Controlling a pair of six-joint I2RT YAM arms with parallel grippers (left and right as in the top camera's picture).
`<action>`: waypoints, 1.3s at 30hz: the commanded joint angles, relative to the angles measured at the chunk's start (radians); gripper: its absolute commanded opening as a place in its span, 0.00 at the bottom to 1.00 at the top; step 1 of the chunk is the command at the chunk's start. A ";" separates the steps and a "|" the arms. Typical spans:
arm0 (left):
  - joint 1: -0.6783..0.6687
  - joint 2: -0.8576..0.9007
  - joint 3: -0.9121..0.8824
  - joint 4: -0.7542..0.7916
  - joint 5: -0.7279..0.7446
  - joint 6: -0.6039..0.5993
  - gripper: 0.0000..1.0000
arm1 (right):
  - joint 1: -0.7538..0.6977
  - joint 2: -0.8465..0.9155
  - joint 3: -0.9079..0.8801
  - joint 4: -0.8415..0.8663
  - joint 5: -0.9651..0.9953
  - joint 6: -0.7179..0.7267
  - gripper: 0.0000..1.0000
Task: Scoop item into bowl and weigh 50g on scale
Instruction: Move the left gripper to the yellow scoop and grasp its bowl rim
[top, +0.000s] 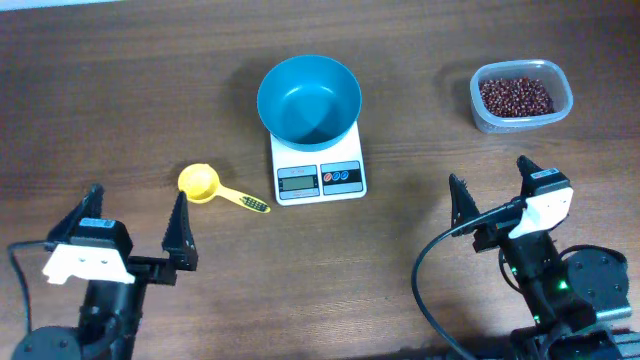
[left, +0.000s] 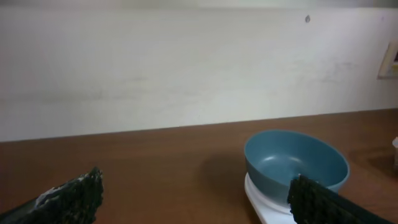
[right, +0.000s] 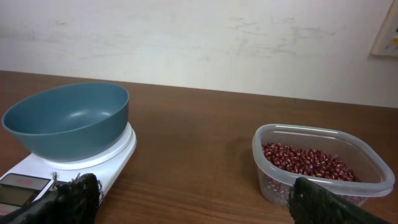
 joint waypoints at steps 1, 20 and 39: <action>0.006 0.056 0.090 -0.027 0.011 -0.010 0.99 | 0.006 -0.010 -0.005 -0.005 -0.010 0.001 0.99; 0.006 1.011 0.977 -0.835 0.126 -0.010 0.99 | 0.006 -0.010 -0.005 -0.005 -0.010 0.001 0.99; 0.006 1.329 0.977 -0.932 -0.065 -0.565 0.99 | 0.006 -0.010 -0.005 -0.005 -0.010 0.001 0.99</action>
